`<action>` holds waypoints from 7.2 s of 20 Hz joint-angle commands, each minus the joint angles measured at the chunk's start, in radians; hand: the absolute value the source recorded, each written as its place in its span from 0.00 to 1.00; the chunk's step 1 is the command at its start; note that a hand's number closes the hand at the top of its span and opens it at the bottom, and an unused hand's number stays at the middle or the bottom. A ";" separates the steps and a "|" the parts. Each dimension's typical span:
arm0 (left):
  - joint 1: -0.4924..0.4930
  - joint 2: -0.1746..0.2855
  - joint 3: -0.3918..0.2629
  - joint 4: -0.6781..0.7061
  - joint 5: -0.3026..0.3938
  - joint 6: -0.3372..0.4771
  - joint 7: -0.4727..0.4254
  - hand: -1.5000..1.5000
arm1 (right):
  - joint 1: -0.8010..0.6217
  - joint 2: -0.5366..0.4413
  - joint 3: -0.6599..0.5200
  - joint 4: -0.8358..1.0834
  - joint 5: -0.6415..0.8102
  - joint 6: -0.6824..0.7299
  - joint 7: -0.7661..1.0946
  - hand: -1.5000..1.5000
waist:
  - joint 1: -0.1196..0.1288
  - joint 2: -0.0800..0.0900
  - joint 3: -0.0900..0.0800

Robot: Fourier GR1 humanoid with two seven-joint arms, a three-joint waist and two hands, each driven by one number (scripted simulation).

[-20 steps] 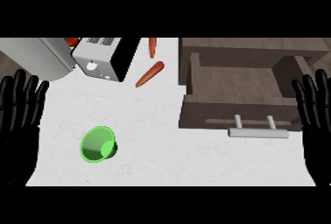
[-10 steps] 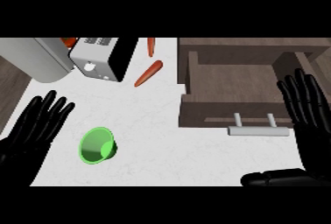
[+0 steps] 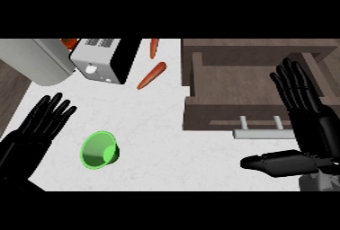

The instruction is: Pick up the cup, place it into the drawer and close the drawer

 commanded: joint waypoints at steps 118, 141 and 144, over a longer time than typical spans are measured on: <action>-1.408 -0.260 -0.340 1.472 -0.238 0.806 -0.272 1.00 | -0.226 -0.059 -0.116 0.168 -0.047 0.106 0.000 0.00 | -0.124 0.031 0.003; -1.338 -0.260 -0.379 1.382 0.057 0.731 -0.479 0.00 | -0.309 -0.082 0.101 0.206 -0.275 0.445 0.087 1.00 | -0.178 0.048 0.000; -1.327 -0.260 -0.375 1.390 0.087 0.769 -0.489 0.00 | -0.233 -0.182 0.167 0.152 -0.206 0.534 0.138 1.00 | -0.157 0.023 0.000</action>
